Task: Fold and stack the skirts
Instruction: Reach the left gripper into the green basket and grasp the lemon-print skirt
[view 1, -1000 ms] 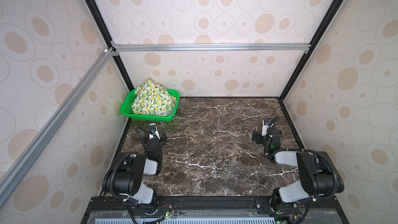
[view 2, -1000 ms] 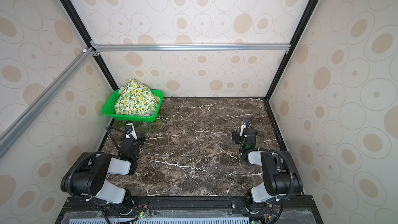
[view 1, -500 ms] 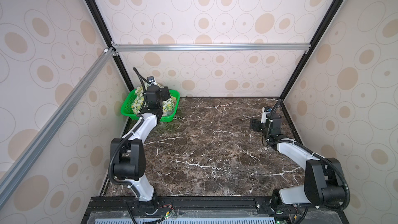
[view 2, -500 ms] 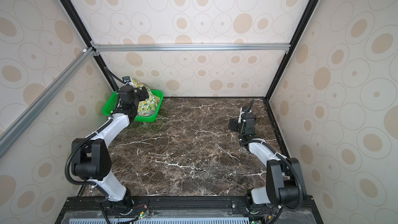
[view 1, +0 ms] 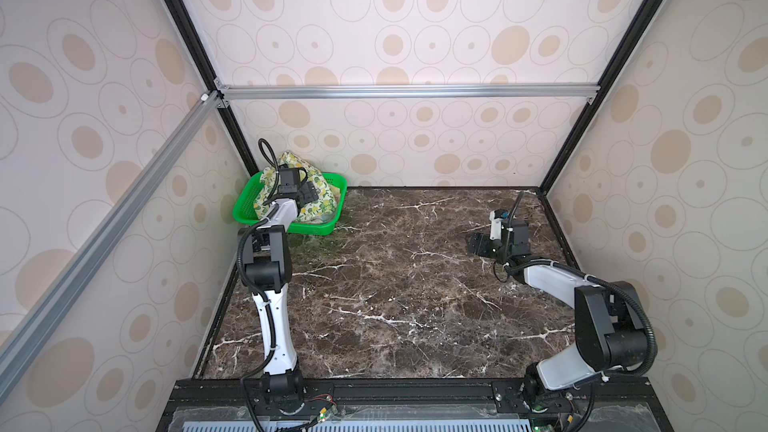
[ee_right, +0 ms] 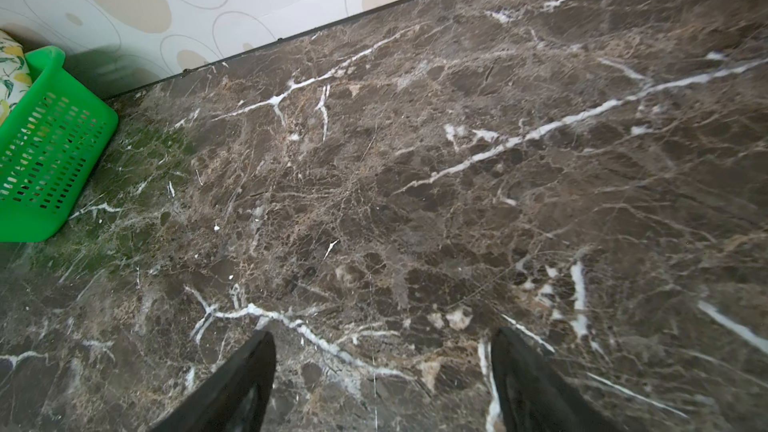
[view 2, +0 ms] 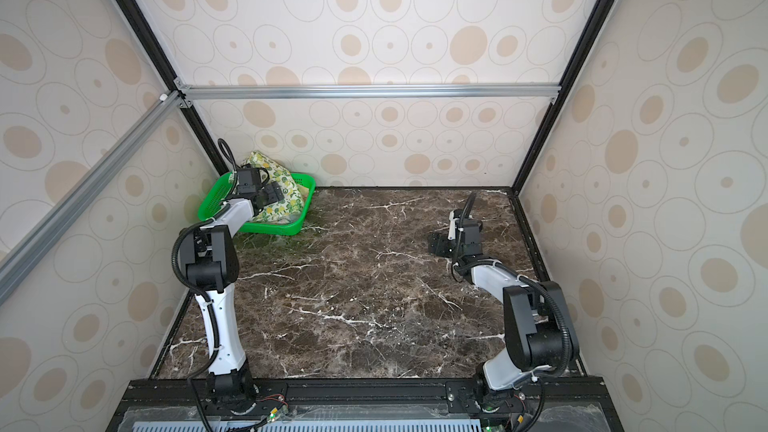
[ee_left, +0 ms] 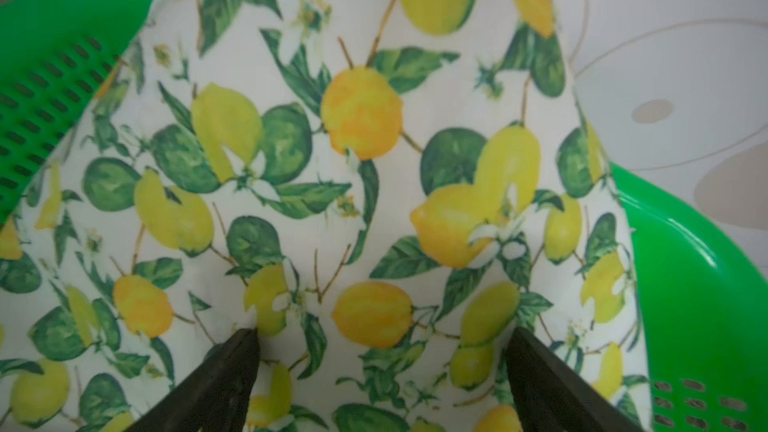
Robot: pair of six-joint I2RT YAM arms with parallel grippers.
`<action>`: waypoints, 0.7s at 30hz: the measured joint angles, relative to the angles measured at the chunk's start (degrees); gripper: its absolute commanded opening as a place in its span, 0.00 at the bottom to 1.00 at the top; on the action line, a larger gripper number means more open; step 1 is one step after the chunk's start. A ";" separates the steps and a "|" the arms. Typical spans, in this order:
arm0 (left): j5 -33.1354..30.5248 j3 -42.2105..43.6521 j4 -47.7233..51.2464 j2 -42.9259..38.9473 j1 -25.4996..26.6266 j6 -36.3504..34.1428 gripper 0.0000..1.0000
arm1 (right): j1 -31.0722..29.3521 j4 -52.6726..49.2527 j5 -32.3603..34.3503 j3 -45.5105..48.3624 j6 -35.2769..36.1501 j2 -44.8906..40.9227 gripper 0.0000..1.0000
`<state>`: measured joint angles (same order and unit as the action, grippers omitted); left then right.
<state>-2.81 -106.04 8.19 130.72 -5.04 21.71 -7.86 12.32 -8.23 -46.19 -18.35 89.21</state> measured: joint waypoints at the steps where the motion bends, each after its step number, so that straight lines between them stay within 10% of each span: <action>1: -0.07 -0.55 0.20 0.44 0.13 0.00 0.91 | -0.02 -0.04 -0.35 -0.09 -0.24 0.26 0.83; 21: 0.24 1.55 -5.29 1.05 0.28 -0.24 0.00 | -0.13 -0.37 -1.01 -0.52 -1.99 0.46 0.81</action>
<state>-2.57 -104.49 2.90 131.76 -4.75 21.47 -7.99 11.94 -9.23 -46.72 -20.34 89.67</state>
